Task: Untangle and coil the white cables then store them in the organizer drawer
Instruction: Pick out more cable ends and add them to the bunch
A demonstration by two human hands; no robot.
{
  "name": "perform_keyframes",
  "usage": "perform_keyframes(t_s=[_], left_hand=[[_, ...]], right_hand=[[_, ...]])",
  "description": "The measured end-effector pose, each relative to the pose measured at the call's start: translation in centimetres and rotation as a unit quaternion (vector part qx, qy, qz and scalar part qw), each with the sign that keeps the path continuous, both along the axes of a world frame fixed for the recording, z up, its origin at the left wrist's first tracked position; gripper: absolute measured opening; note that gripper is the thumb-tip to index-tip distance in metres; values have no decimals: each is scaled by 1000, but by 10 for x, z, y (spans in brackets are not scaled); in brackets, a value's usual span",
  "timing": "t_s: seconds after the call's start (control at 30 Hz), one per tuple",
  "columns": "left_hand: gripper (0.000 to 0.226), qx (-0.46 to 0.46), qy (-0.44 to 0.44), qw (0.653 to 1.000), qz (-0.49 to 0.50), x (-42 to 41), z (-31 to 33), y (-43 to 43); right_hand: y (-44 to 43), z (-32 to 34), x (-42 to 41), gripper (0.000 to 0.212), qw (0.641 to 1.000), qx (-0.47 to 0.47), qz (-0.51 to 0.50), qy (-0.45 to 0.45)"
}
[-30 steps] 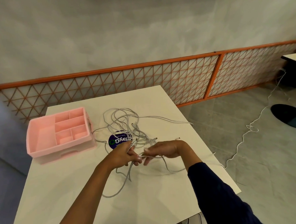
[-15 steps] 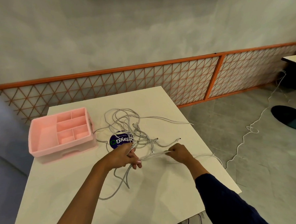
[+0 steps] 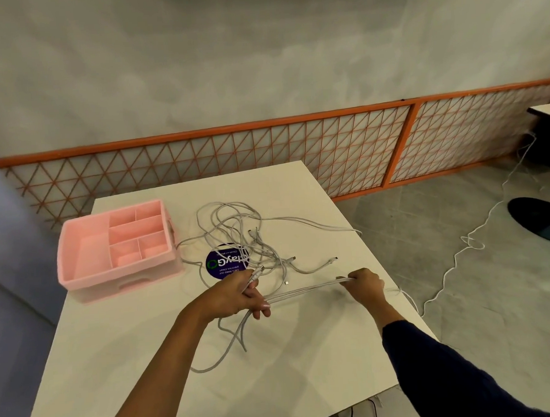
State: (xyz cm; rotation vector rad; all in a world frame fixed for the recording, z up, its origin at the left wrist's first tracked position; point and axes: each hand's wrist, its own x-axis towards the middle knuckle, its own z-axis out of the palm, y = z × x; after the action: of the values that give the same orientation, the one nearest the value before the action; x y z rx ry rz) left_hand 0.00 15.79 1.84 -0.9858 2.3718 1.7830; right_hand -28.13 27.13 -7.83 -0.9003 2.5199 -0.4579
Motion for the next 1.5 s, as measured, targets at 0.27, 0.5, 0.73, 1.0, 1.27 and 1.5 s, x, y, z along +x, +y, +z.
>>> perform_keyframes(t_s=[0.27,0.5,0.73,1.0,1.27,1.5], left_hand=[[41,-18,2,1000,-4,-5,-5,-11],[30,-36,-14,999,18,-4,-7,-10],[36,-66,59,977,193,17,18,-21],[47,32,296,794,530,79,29,-65],[46,137,409,642,634,103,7,-67],[43,151,454,624,619,91,1,-56]], right_hand=[[-32,26,12,22,939,170,274,-117],[-49,56,54,20,846,104,371,-369],[-43,54,43,39,889,46,319,-325],[-38,30,6,38,960,25,208,-188],[-43,27,0,32,957,4,195,-215],[-54,22,8,19,942,153,259,-151]])
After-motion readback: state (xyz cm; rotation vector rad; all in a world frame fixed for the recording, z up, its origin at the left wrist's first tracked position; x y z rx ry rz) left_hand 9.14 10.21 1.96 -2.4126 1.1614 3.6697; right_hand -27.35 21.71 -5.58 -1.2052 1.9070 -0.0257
